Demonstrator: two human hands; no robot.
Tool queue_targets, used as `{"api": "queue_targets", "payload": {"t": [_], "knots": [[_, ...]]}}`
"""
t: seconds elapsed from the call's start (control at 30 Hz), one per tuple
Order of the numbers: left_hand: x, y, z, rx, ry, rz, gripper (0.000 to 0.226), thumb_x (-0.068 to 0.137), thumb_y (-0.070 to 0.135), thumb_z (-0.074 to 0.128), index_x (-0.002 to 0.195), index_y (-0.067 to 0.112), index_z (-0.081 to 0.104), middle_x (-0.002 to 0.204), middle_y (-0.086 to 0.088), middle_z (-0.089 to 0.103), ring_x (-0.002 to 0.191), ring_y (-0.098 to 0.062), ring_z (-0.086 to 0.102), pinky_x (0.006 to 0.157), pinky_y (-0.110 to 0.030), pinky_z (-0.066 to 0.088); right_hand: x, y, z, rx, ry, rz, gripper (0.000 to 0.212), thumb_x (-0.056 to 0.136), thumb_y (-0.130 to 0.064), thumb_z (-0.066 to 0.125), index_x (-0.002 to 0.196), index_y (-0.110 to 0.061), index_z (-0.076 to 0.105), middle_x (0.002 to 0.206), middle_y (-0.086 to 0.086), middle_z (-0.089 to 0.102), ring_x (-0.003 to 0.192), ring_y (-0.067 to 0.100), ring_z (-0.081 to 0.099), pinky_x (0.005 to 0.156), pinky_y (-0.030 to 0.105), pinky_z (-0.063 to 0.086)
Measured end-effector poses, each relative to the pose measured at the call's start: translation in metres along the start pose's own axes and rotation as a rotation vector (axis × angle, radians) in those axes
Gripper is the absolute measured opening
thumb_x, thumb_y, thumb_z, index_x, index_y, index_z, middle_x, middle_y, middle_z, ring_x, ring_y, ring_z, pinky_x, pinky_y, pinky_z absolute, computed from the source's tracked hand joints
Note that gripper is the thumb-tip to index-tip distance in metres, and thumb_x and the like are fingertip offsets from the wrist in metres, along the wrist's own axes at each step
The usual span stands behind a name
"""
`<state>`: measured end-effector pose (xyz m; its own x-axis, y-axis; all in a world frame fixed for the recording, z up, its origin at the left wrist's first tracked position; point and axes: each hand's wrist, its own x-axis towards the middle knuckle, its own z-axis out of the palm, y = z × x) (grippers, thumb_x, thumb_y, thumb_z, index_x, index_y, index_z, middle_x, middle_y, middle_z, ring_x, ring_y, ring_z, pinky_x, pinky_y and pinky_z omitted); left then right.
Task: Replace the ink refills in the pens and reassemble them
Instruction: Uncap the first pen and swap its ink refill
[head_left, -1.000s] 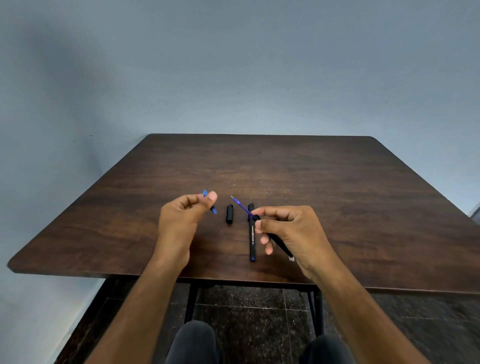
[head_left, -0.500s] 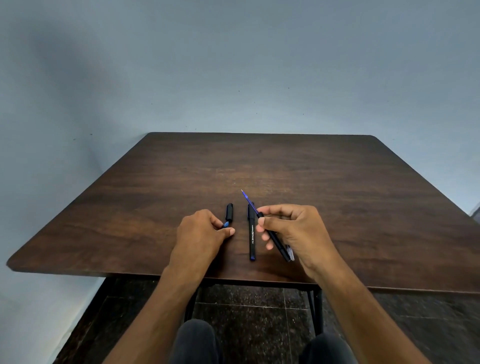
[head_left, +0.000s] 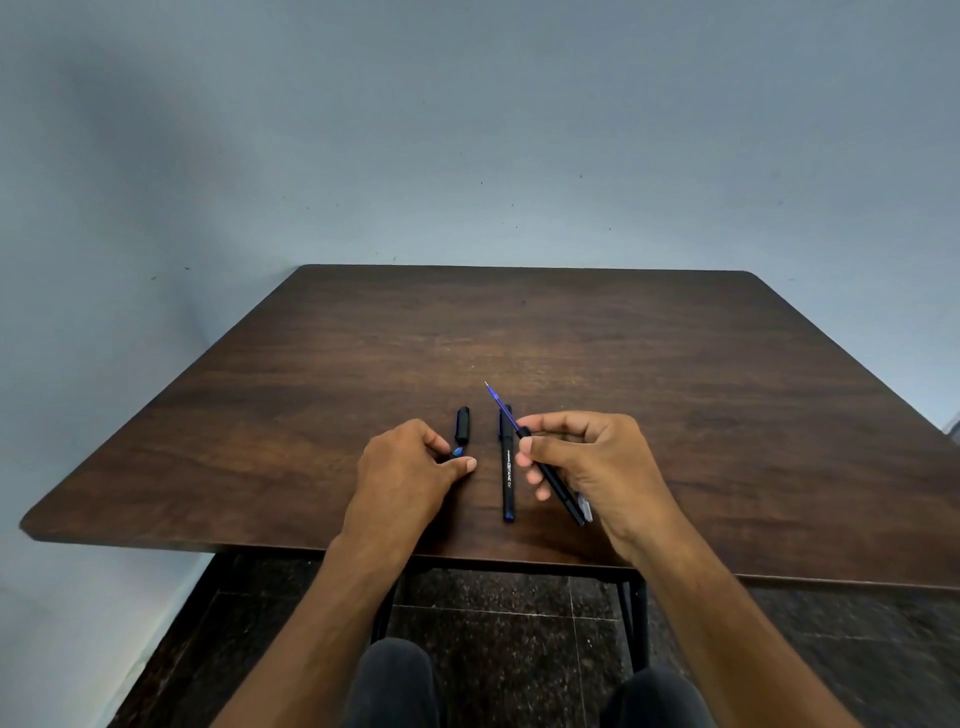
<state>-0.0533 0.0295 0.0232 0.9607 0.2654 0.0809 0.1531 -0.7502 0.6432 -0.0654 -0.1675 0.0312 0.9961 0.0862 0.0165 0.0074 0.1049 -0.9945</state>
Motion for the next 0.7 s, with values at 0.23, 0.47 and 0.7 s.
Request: {"api": "queue_targets", "payload": {"t": [0.23,0.47,0.7], "knots": [[-0.002,0.001,-0.008,-0.161,0.033,0.007,0.025,0.074,0.049,0.083,0.080,0.028,0.070,0.074,0.011,0.069,0.070,-0.002,0.065,0.060,-0.022,0.049,0.000,-0.001,-0.005,-0.006,-0.002,-0.023,0.015,0.085,-0.001,0.076,0.097,-0.010,0.080,0.079,0.016,0.078,0.062,0.021,0.069,0.055,0.028,0.056],[-0.018,0.024,-0.007,-0.546,-0.014,0.159,0.008,0.087,0.033,0.075,0.090,0.027,0.077,0.082,0.014,0.076,0.080,0.001,0.070,0.077,-0.022,0.056,0.000,-0.003,0.001,0.032,-0.011,-0.021,0.014,0.084,0.001,0.076,0.096,-0.007,0.080,0.076,0.018,0.076,0.061,0.022,0.068,0.054,0.030,0.056],[-0.023,0.036,-0.002,-0.866,-0.126,0.150,0.009,0.089,0.018,0.074,0.091,0.012,0.078,0.072,0.011,0.075,0.065,0.008,0.062,0.059,-0.006,0.043,-0.004,-0.004,0.005,0.050,-0.023,-0.025,0.017,0.086,0.006,0.074,0.100,-0.002,0.077,0.073,0.017,0.074,0.060,0.025,0.064,0.054,0.034,0.054]]}}
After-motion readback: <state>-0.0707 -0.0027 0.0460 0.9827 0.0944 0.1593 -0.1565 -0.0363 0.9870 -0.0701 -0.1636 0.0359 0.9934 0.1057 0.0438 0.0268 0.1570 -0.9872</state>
